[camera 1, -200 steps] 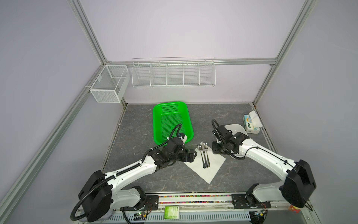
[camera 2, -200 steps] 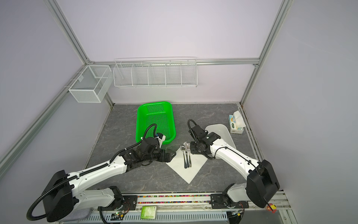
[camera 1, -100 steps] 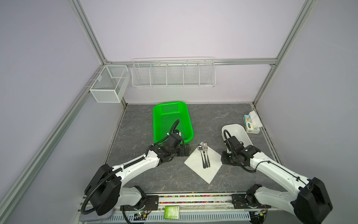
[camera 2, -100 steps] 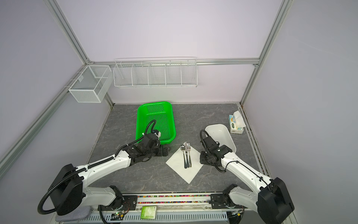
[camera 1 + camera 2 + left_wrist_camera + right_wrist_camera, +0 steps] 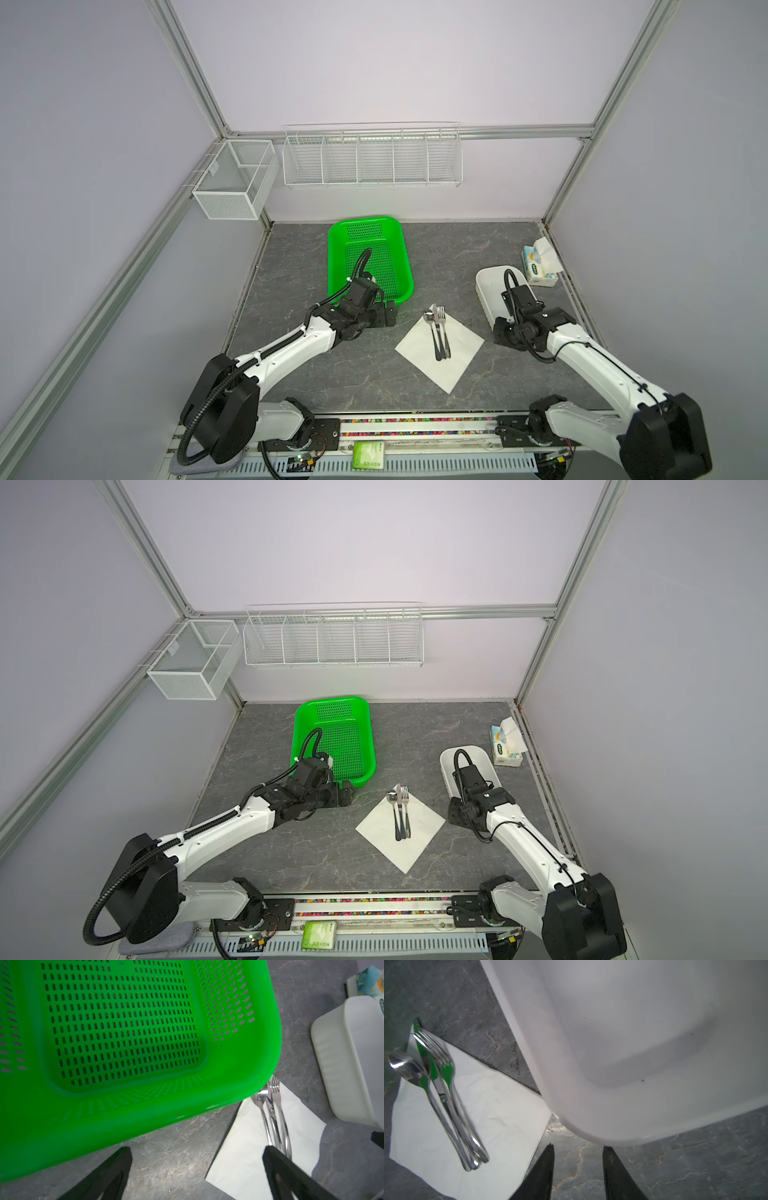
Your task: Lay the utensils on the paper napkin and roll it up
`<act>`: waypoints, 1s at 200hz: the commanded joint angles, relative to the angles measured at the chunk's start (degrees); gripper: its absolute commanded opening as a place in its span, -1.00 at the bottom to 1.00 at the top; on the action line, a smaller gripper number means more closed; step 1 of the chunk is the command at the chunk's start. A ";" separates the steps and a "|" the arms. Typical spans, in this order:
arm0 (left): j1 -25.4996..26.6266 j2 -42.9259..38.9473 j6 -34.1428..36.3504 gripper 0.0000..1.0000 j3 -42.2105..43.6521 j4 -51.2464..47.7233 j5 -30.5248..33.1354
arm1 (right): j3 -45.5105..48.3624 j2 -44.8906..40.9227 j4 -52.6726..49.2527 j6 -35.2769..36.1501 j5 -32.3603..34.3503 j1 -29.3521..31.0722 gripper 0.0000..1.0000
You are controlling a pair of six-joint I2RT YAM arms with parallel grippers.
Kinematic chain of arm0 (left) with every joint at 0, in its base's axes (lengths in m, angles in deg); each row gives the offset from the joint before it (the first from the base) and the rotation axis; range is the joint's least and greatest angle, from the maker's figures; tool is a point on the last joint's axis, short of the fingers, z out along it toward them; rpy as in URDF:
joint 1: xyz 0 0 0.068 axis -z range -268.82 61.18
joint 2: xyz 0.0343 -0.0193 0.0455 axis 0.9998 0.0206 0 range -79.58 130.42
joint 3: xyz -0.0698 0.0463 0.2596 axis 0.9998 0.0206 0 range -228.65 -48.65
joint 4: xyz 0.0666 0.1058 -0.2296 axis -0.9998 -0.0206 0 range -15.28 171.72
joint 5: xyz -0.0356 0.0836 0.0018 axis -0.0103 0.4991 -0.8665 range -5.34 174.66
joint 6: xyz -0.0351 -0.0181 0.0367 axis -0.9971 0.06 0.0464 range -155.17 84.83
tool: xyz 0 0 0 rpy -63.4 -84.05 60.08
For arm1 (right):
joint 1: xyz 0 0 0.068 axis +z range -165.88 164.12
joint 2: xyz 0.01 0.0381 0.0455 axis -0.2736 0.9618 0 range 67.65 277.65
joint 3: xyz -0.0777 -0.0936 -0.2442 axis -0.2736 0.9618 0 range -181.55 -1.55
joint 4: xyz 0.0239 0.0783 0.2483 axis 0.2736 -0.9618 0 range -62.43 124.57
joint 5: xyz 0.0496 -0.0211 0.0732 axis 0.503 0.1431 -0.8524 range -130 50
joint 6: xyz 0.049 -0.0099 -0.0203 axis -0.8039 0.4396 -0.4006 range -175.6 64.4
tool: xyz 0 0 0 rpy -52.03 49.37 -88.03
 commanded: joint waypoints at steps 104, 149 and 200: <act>6.56 -10.05 0.23 0.82 8.17 6.07 -10.75 | 18.77 -16.47 16.63 -25.55 -29.06 15.32 0.04; 6.66 -8.33 0.35 0.79 8.23 7.32 -11.47 | 21.37 -14.70 18.27 -32.40 -27.76 20.77 0.01; 6.66 -7.65 0.82 0.78 7.68 6.62 -11.75 | 19.67 -4.86 22.78 -36.74 -24.13 26.77 -0.07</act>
